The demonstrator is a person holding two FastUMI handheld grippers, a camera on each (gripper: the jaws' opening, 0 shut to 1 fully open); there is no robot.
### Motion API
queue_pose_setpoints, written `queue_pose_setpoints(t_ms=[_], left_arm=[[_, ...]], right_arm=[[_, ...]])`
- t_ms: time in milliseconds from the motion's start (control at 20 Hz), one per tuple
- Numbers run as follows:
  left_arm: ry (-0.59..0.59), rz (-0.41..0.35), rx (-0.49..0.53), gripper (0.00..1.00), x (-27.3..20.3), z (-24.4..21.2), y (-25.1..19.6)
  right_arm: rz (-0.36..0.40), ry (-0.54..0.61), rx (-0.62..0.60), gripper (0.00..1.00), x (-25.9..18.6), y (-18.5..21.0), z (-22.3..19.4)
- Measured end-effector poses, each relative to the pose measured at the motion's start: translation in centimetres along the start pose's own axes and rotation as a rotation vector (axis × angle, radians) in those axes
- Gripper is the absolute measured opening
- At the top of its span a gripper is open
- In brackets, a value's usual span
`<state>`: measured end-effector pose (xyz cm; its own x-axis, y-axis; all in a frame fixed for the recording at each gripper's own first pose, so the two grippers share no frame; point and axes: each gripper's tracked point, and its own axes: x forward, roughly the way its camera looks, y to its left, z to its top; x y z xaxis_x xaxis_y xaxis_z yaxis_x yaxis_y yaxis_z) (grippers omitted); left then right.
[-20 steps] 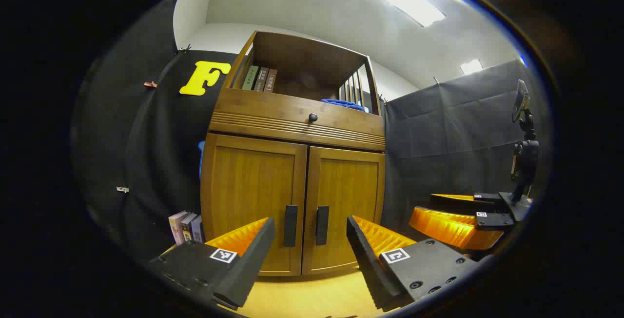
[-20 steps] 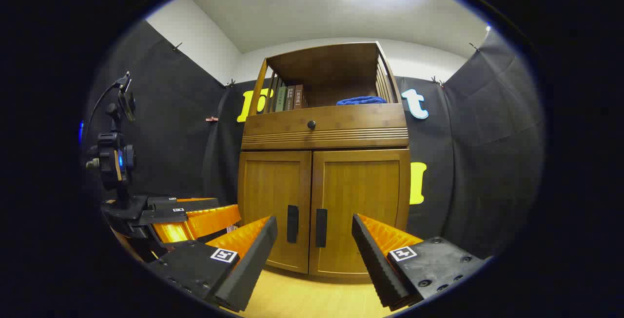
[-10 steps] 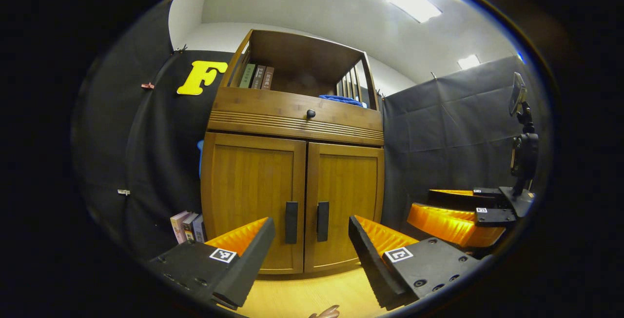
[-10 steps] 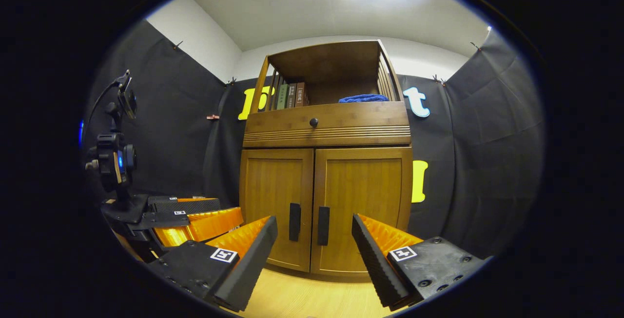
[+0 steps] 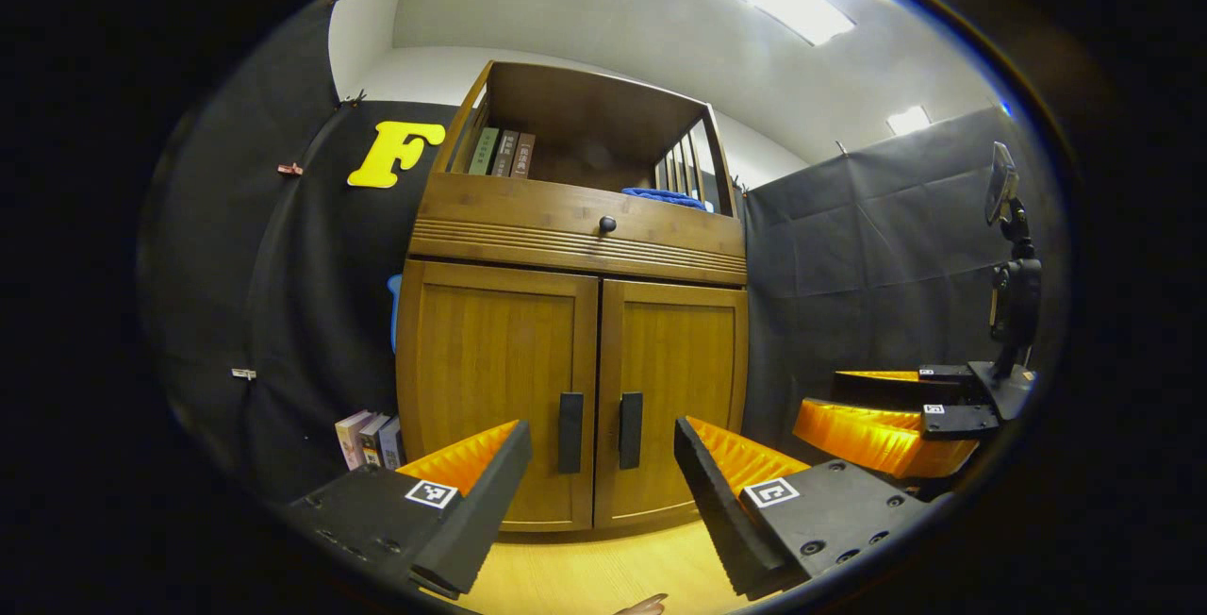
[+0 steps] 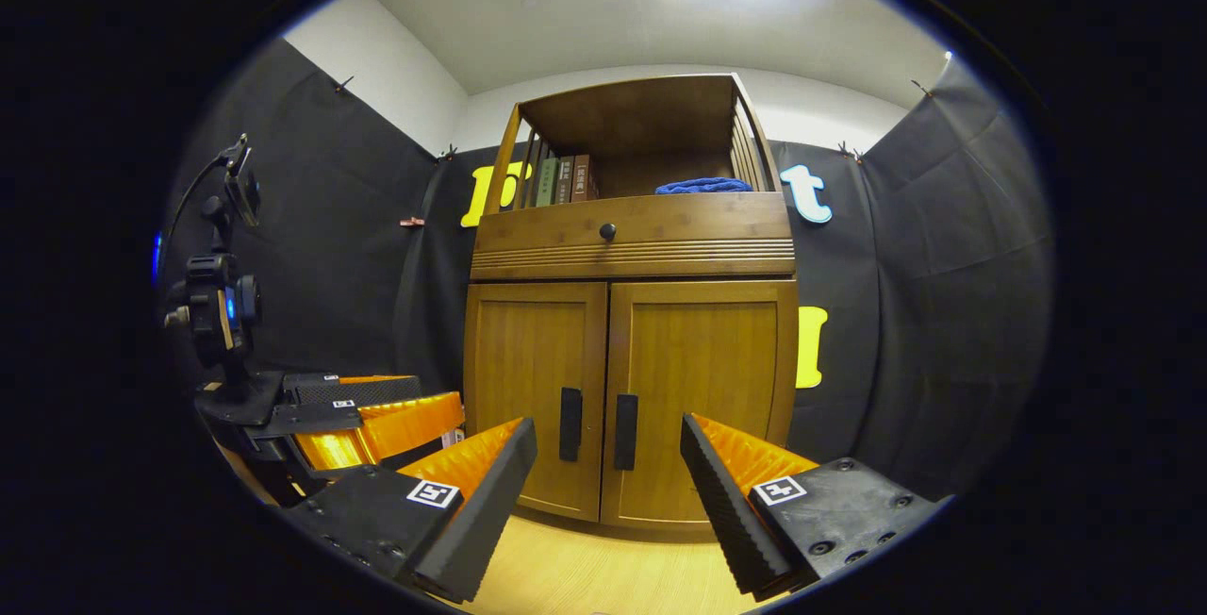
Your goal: Open the right door of the double-door shoe cabinet with the right hand, and open the left door with the left hand.
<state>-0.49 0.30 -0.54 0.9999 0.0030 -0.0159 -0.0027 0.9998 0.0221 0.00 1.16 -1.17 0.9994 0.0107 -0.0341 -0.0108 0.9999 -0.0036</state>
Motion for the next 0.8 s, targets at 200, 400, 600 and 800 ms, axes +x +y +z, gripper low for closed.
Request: queue_pose_setpoints(t_ms=[200, 400, 600, 800], left_arm=[[0.001, -0.003, 0.009, 0.94, 0.1, 0.0, -0.2], [0.001, -0.006, 0.010, 0.94, 0.0, -0.1, -0.2], [0.004, -0.001, 0.013, 0.95, -0.4, -0.1, 0.0], [0.001, 0.005, 0.021, 0.94, -1.1, 0.1, 0.6]], right_arm=[[0.014, 0.003, -0.008, 0.97, 0.1, 0.3, -0.1], [0.006, -0.001, -0.002, 0.97, 0.4, 0.1, 0.1], [0.006, 0.002, 0.020, 0.97, 1.1, 0.0, 0.0], [0.015, -0.007, 0.039, 0.97, 2.2, 0.4, 0.2]])
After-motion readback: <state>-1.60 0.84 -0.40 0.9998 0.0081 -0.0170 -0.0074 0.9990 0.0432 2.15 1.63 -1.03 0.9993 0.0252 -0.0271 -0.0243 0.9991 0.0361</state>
